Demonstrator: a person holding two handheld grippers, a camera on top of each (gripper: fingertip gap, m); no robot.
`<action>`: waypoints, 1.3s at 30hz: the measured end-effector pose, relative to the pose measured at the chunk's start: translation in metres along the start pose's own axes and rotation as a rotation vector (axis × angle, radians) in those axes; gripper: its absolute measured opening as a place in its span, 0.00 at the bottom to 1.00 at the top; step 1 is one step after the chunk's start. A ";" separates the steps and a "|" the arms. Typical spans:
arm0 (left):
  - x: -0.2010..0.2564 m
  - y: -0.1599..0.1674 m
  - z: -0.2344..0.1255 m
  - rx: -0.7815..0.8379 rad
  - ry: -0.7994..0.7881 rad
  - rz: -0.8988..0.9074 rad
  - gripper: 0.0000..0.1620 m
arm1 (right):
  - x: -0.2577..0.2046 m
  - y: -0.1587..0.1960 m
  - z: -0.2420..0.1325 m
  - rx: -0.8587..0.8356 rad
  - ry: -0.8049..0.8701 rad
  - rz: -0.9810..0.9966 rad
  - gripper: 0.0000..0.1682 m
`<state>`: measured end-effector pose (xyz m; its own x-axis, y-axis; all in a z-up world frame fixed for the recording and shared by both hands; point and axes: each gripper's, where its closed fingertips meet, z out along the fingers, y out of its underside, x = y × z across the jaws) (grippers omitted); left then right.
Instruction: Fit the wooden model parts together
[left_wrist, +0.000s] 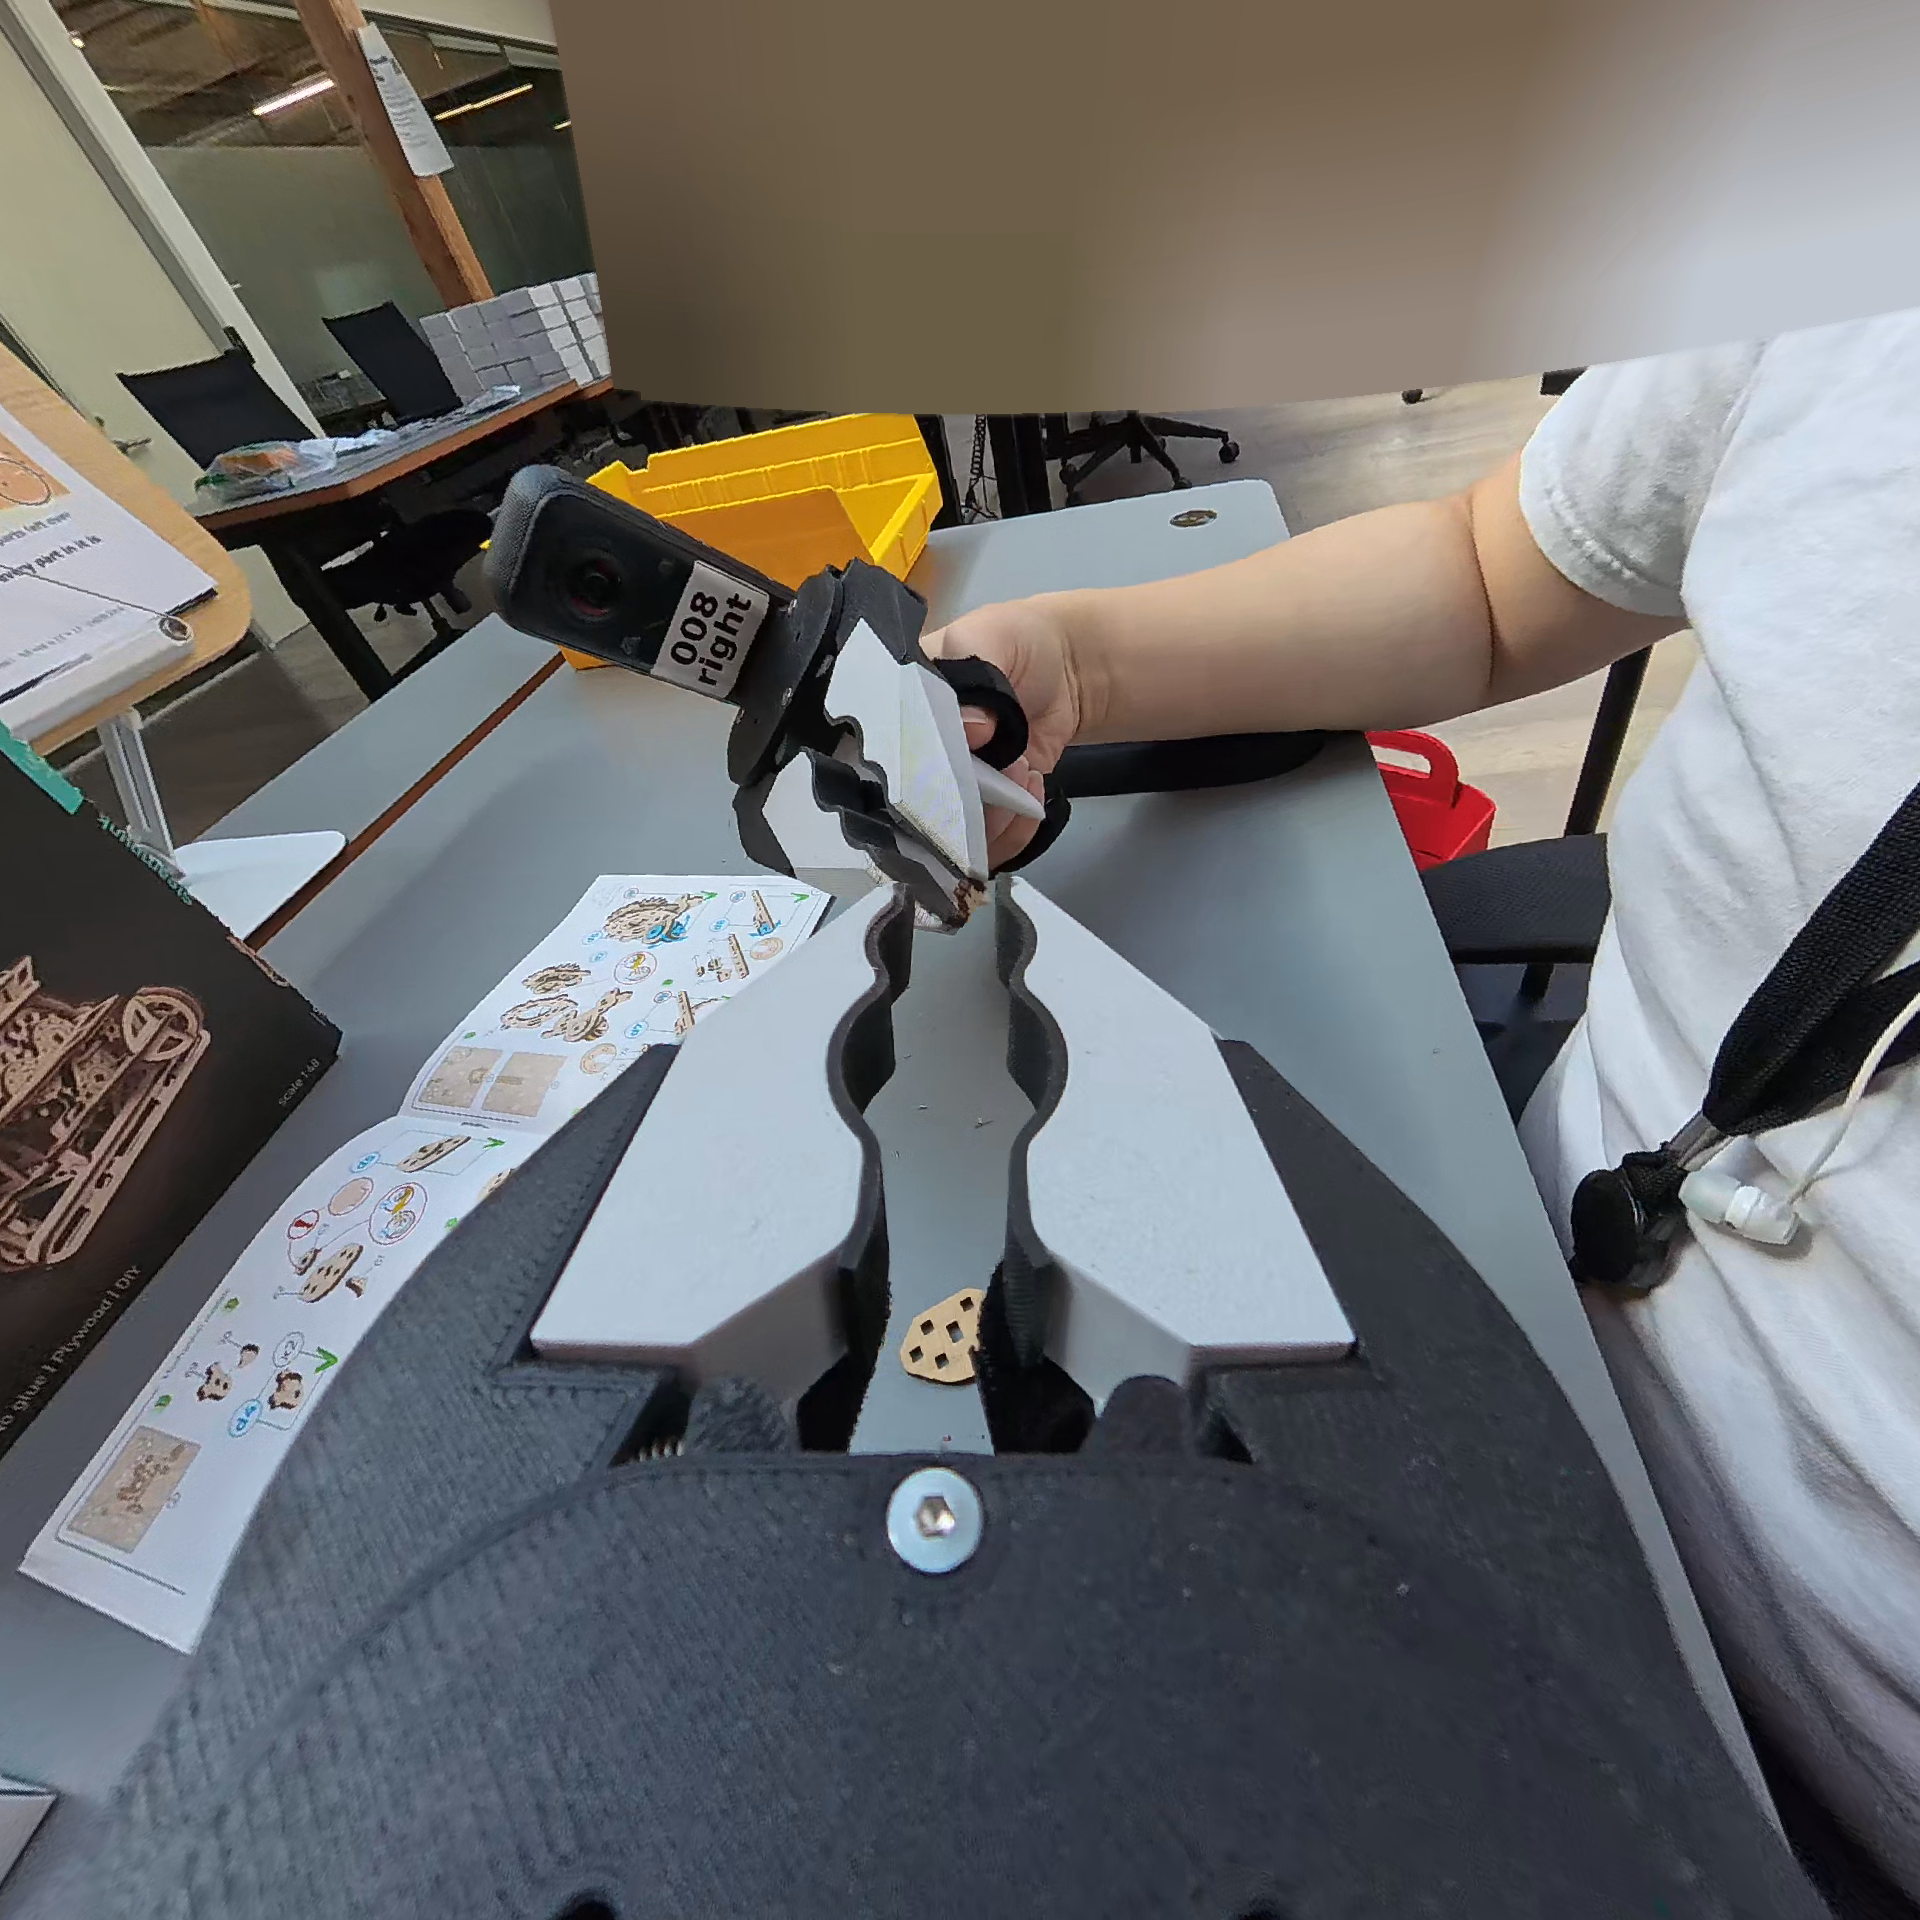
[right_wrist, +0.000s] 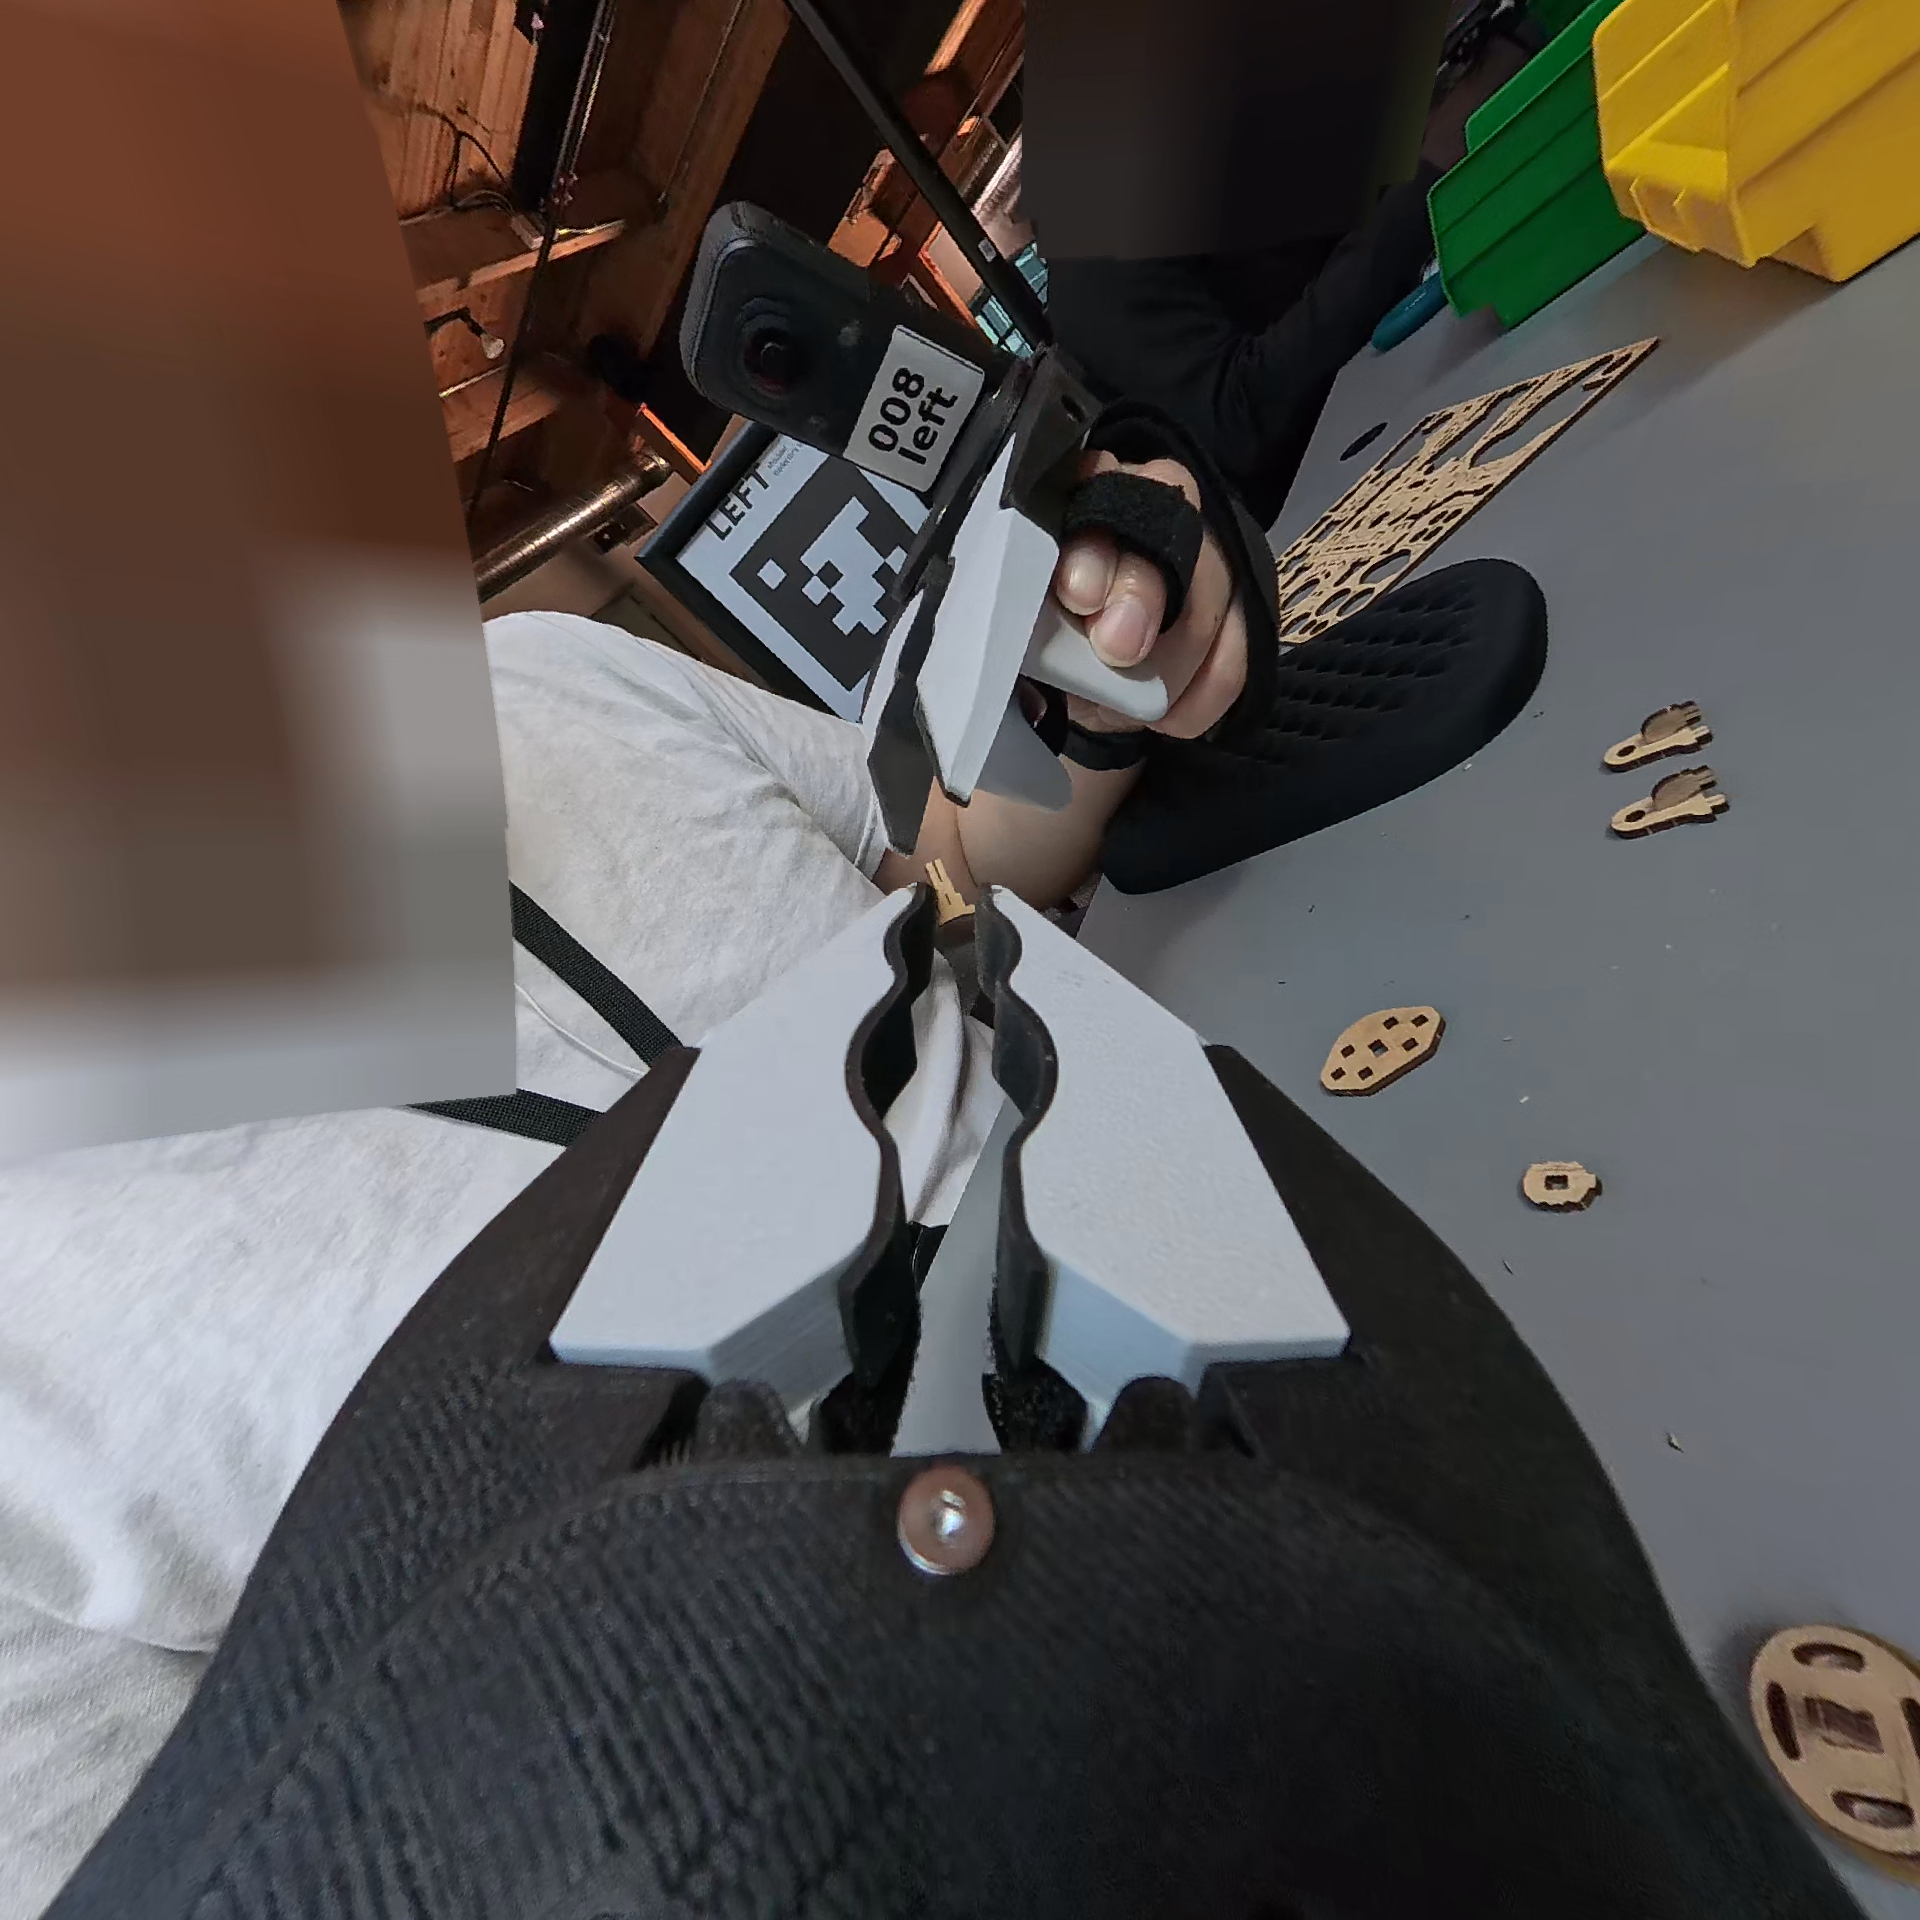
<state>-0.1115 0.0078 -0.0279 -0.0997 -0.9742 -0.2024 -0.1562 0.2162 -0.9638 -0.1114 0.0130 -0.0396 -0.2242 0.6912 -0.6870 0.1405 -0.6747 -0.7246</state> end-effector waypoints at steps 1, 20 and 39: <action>0.001 0.000 0.001 -0.009 0.011 0.008 0.09 | 0.000 0.001 0.000 -0.003 -0.003 0.004 0.04; 0.011 0.011 0.010 -0.037 0.058 0.056 0.04 | -0.003 0.007 0.006 -0.038 -0.021 0.031 0.04; -0.018 0.013 0.003 0.012 -0.018 -0.410 0.00 | 0.011 -0.017 -0.005 -0.030 0.371 -0.550 0.06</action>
<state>-0.1090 0.0275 -0.0369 -0.0140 -0.9806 0.1955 -0.1680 -0.1904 -0.9672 -0.1112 0.0332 -0.0351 0.0755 0.9798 -0.1853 0.1282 -0.1939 -0.9726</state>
